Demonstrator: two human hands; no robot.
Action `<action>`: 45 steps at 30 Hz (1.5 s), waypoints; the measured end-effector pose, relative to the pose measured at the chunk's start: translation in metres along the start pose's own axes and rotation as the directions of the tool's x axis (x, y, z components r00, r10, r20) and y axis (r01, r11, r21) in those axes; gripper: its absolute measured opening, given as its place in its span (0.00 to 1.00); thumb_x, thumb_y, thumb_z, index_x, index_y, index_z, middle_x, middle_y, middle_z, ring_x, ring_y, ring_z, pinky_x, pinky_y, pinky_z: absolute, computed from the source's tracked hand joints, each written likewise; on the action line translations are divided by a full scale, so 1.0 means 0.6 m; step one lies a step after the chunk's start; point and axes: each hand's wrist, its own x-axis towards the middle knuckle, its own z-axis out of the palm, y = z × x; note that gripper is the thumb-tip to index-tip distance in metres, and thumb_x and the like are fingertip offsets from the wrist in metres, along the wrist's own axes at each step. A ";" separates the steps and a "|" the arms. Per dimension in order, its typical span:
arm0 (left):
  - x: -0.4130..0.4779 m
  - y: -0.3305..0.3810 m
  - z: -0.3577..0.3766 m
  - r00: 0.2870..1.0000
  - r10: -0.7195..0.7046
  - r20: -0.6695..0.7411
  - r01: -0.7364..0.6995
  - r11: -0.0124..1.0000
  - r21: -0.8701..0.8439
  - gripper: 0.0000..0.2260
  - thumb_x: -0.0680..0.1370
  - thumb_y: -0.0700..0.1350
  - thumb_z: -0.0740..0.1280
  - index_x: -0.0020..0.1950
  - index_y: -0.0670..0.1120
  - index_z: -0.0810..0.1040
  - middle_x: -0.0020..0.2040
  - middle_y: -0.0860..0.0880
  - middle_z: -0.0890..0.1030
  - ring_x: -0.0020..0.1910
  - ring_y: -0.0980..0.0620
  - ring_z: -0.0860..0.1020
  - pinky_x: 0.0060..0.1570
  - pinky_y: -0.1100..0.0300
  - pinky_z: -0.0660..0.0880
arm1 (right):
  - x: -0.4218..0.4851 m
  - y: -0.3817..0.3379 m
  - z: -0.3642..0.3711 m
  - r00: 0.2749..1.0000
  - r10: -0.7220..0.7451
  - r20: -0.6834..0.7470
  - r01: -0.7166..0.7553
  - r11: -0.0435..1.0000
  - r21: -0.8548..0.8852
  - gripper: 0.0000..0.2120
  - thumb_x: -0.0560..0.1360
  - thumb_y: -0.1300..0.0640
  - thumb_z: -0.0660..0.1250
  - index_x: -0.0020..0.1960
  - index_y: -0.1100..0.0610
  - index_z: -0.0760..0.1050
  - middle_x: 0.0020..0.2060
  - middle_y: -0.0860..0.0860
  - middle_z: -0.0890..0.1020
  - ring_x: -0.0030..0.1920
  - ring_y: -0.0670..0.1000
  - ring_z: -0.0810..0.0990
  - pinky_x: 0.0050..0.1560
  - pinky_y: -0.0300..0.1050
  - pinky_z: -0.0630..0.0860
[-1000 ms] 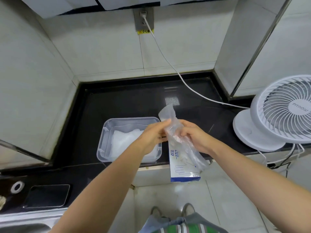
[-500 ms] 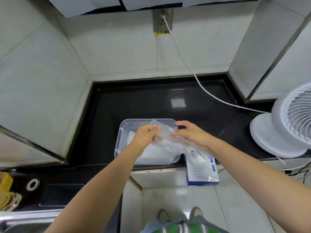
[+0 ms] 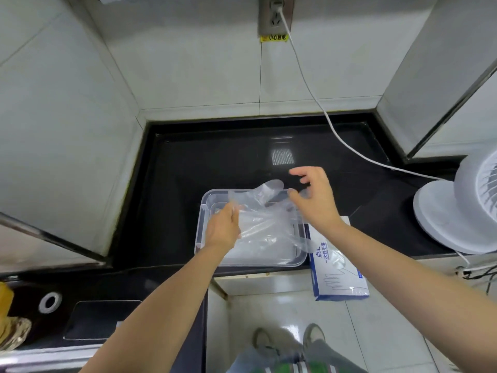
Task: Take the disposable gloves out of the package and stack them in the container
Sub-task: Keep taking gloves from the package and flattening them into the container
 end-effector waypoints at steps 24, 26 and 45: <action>0.055 -0.045 0.065 0.905 -0.146 0.400 -0.019 0.924 0.381 0.31 0.77 0.45 0.68 0.75 0.53 0.55 0.71 0.40 0.62 0.62 0.40 0.73 0.56 0.54 0.76 | -0.022 0.060 0.163 0.695 0.300 0.653 0.044 0.889 -0.455 0.25 0.75 0.59 0.70 0.71 0.50 0.69 0.66 0.52 0.66 0.64 0.54 0.72 0.66 0.41 0.69; 0.061 -0.050 0.067 0.897 -0.155 0.414 -0.005 0.933 0.359 0.33 0.76 0.45 0.69 0.74 0.55 0.54 0.71 0.41 0.62 0.60 0.41 0.74 0.55 0.53 0.78 | -0.023 0.062 0.158 0.724 0.269 0.635 0.030 0.907 -0.419 0.20 0.76 0.60 0.69 0.67 0.51 0.72 0.64 0.52 0.69 0.61 0.54 0.75 0.62 0.41 0.72; -0.001 0.086 0.038 0.989 0.148 -0.011 -0.143 0.971 0.192 0.09 0.80 0.45 0.62 0.59 0.48 0.77 0.48 0.47 0.82 0.45 0.47 0.80 0.39 0.60 0.72 | 0.013 0.053 -0.024 0.936 0.168 0.310 -0.166 0.986 -0.035 0.08 0.77 0.64 0.65 0.45 0.56 0.82 0.34 0.46 0.81 0.34 0.42 0.77 0.40 0.33 0.73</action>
